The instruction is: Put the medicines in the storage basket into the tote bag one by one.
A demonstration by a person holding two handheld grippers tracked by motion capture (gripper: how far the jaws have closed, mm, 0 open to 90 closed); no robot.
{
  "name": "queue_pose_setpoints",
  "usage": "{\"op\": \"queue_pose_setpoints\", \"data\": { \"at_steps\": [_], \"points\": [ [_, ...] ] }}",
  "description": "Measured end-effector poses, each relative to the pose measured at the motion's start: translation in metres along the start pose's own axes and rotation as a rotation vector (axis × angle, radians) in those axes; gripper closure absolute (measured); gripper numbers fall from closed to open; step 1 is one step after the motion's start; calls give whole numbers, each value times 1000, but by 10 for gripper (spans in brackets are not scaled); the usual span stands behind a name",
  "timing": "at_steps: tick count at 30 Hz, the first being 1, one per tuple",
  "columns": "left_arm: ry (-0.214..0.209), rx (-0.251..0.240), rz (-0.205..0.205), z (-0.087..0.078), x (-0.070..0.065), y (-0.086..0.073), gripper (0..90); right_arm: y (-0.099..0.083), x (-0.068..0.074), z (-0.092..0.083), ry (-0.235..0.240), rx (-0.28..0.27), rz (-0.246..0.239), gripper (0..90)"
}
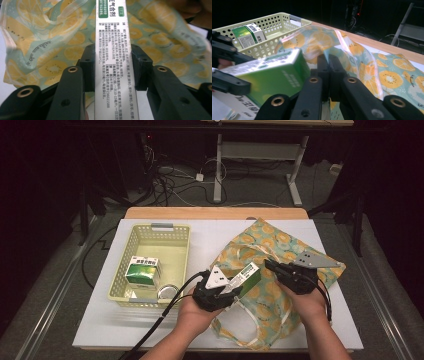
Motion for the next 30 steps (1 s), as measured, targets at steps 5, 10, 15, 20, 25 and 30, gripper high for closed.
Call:
{"op": "queue_pose_setpoints", "data": {
  "at_steps": [5,10,15,20,25,30],
  "points": [
    [3,12,0,8,1,-1,604,2,2,0,3,-5,-6,900],
    [11,23,8,20,0,2,604,3,2,0,3,-12,-4,900],
    [21,27,12,28,-1,6,604,3,2,0,0,-18,-7,900],
    [46,52,29,45,-1,10,604,3,1,1,-3,-22,0,900],
    [76,61,25,60,-1,11,603,5,0,0,-8,-33,1,900],
    [104,37,28,72,-4,17,603,7,-2,-2,-9,-43,2,900]
  ]
}}
Point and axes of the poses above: each handheld gripper's, and its own axes: z roughly forward along the jaws, y roughly out of its top, x roughly to its left, the point moved 2 cm from there along z, roughly forward along the jaws, and after that the axes turned 15 degrees about -x, right-handed, at the moved point
